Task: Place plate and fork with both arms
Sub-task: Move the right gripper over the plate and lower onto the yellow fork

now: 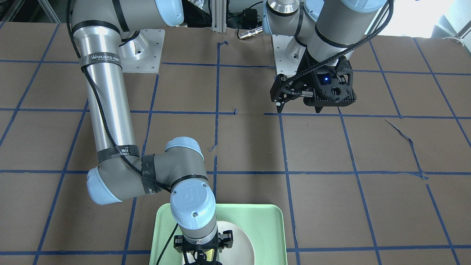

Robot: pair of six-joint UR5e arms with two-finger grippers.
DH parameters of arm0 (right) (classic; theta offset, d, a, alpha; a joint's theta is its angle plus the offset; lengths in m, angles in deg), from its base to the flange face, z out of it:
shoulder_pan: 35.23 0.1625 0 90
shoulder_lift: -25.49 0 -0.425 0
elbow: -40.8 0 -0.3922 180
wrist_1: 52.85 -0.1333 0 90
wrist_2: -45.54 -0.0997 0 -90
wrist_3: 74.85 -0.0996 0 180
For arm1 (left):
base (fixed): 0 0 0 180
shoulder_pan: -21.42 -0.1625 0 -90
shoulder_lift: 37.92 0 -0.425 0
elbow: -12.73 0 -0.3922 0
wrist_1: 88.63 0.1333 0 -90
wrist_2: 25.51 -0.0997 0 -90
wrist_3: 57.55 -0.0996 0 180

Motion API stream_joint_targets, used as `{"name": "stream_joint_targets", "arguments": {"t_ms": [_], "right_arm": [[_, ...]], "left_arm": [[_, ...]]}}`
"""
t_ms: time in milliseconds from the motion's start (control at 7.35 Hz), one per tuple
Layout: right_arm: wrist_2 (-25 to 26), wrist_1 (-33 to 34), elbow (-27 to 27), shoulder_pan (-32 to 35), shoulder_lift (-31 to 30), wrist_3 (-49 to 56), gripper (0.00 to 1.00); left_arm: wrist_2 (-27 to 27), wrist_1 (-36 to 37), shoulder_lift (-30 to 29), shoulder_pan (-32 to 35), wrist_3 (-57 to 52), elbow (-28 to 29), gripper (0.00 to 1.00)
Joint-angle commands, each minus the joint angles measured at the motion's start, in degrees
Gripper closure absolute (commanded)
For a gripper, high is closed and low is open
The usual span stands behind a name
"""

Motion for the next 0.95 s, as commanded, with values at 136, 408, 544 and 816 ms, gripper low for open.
{"name": "stream_joint_targets", "arguments": {"t_ms": [136,408,544,816], "right_arm": [[-0.09,1.14,-0.45,0.30,2.09,0.97,0.41],[0.26,1.42,-0.80,0.30,2.62,0.98,0.41],[0.52,1.50,-0.80,0.30,2.80,1.06,0.45],[0.96,1.42,-0.80,0.30,2.37,1.06,0.51]], "left_arm": [[0.03,0.42,-0.17,-0.10,0.00,-0.04,0.00],[0.03,0.60,-0.17,-0.10,0.00,-0.04,0.00],[0.03,0.60,-0.26,-0.10,0.00,-0.04,0.00],[0.03,0.60,-0.26,-0.10,0.00,-0.12,0.00]]}}
